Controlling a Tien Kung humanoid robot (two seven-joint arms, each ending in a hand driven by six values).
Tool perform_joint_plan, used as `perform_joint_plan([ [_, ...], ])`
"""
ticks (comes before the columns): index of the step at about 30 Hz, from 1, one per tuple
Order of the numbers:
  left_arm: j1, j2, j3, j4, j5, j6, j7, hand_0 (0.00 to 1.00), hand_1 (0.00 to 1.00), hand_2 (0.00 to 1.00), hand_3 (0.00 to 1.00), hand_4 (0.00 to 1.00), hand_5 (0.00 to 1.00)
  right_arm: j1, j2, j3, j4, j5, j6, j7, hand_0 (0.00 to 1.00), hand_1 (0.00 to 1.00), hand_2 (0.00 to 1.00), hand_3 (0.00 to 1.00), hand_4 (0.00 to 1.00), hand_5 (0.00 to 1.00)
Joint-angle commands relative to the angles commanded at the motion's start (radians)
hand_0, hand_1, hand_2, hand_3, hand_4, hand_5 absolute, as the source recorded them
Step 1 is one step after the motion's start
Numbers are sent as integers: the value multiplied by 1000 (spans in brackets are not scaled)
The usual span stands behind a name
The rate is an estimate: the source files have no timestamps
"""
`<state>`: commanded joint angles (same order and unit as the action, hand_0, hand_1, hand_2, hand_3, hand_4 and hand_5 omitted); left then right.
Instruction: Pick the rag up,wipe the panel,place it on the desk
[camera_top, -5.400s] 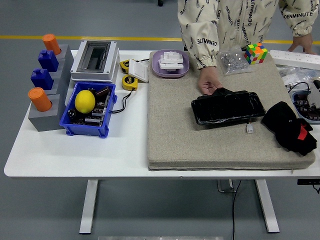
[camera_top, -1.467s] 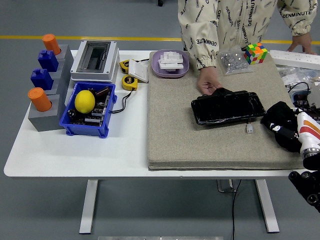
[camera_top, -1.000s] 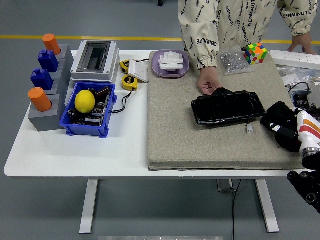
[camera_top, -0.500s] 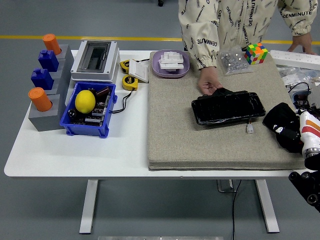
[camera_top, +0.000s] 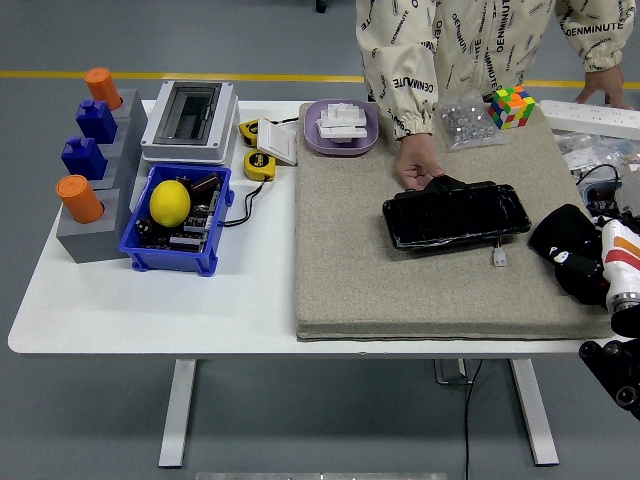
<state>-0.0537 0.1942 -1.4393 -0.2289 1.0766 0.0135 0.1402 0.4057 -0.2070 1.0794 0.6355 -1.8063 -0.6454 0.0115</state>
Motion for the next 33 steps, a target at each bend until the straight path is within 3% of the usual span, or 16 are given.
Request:
perform_joint_plan([
  [25,3,0,-6,1,1,0,1,608,642,655,561,629,440,3,-9,10,18,-40,0,-34,294,414,451,470,964,100],
  [33,4,3,-5,1,3,1,1,609,643,655,561,629,442,7,-16,20,53,-69,0,-64,294,416,450,469,962,91],
])
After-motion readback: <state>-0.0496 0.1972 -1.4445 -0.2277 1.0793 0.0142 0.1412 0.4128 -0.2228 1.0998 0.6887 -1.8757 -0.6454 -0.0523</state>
